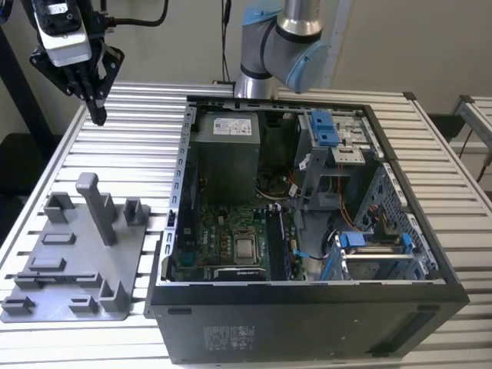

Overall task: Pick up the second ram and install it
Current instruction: 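Reach for the second ram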

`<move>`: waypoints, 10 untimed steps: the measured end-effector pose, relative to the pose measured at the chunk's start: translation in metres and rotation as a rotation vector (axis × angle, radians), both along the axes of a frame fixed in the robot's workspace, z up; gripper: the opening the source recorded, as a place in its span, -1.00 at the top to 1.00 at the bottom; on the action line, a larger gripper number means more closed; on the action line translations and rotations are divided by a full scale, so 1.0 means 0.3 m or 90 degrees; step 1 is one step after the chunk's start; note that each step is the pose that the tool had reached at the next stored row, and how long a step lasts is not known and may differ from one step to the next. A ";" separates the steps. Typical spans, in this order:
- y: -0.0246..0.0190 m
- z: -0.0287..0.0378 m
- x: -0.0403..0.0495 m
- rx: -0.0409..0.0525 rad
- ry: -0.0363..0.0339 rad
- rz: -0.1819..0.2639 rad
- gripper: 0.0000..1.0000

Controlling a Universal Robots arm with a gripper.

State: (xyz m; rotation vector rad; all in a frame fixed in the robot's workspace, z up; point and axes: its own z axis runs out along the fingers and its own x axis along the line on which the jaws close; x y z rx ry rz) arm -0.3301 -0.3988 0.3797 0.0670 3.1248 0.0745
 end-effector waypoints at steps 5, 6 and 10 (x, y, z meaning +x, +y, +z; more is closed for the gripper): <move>0.000 -0.002 -0.048 -0.0004 0.0000 0.000 0.79; 0.000 -0.003 -0.056 -0.0004 0.0000 0.000 0.79; 0.000 -0.004 -0.083 -0.0005 0.0000 0.000 0.79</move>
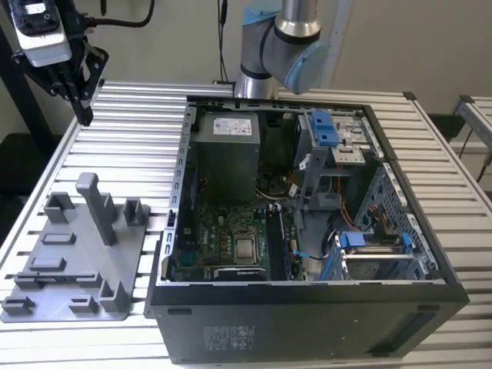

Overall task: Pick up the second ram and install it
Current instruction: 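Reach for the second ram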

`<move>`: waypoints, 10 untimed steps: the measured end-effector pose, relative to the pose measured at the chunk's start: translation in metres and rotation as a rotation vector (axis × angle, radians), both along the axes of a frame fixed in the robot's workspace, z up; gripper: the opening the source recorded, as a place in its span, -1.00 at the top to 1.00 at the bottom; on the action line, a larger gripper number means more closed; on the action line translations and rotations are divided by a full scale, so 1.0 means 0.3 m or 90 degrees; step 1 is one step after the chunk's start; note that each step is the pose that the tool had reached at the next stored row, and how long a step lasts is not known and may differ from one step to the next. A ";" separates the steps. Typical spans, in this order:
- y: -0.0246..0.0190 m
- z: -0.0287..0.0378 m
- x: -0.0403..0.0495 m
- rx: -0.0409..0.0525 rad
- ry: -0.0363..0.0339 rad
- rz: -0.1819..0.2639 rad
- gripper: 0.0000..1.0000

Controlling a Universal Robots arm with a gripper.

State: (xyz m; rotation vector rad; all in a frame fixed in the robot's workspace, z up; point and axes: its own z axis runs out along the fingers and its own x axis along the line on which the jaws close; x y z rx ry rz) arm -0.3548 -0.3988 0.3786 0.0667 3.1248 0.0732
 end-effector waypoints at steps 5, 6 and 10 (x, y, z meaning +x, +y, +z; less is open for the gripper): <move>0.000 -0.001 -0.027 -0.0001 0.0000 0.000 0.79; 0.000 -0.001 -0.028 -0.0001 0.0000 0.000 0.79; 0.000 -0.001 -0.028 -0.0001 0.0000 0.000 0.79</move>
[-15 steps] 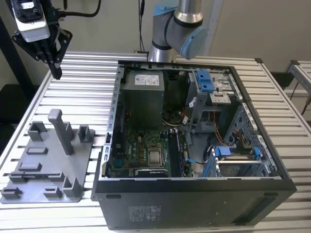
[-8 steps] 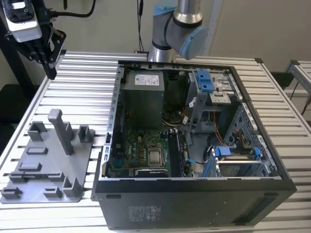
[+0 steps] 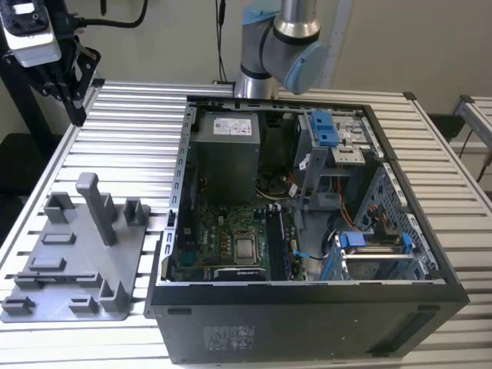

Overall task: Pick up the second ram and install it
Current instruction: 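Reach for the second ram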

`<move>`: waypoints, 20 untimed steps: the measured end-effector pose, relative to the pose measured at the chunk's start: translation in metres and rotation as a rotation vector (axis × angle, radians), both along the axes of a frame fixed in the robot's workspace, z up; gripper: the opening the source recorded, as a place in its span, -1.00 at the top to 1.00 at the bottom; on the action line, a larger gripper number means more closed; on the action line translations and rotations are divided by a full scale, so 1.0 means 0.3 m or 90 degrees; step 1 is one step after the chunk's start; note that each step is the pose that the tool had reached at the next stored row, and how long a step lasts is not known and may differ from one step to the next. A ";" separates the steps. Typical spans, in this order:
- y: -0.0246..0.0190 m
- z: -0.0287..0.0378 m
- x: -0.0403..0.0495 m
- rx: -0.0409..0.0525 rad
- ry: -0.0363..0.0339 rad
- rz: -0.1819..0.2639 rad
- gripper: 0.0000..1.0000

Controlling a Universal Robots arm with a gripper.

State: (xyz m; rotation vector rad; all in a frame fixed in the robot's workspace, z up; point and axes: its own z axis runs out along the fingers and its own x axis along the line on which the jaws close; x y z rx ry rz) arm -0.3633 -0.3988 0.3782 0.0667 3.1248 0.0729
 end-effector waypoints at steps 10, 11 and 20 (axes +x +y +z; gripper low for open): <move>-0.054 -0.001 -0.028 0.0000 0.0000 0.000 0.79; -0.059 -0.002 -0.034 0.0000 0.0000 0.000 0.79; -0.134 -0.009 -0.062 0.0000 0.0001 0.000 0.79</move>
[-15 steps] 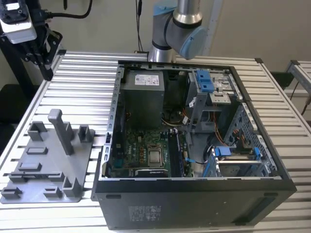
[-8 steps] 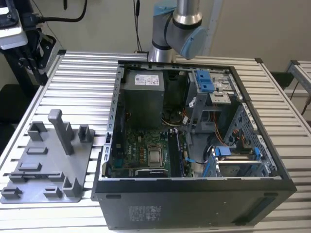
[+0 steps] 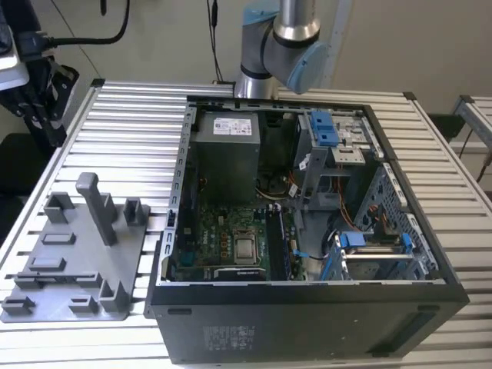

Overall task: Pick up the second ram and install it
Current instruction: 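Reach for the second ram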

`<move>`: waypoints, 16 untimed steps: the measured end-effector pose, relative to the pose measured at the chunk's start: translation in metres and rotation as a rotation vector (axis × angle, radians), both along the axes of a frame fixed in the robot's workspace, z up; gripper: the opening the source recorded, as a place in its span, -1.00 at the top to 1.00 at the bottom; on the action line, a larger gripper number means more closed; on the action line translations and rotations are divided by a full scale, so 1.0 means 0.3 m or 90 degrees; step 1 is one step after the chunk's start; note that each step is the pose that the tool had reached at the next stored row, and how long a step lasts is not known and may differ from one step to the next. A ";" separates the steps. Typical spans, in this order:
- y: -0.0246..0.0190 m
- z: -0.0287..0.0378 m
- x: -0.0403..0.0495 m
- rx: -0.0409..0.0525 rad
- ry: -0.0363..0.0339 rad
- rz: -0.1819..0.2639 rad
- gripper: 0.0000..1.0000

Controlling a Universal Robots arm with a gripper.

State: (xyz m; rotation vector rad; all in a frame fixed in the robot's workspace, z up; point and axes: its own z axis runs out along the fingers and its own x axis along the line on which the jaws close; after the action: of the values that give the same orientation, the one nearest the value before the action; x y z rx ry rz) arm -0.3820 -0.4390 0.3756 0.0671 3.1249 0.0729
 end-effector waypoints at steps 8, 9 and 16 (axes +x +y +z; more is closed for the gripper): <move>-0.075 -0.004 -0.024 0.0000 0.0000 0.000 0.79; -0.083 -0.005 -0.027 0.0000 0.0000 0.000 0.79; -0.142 -0.008 -0.035 0.0000 0.0000 0.000 0.79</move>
State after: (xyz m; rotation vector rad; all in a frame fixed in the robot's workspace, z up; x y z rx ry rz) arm -0.3924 -0.4816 0.3732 0.0671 3.1249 0.0729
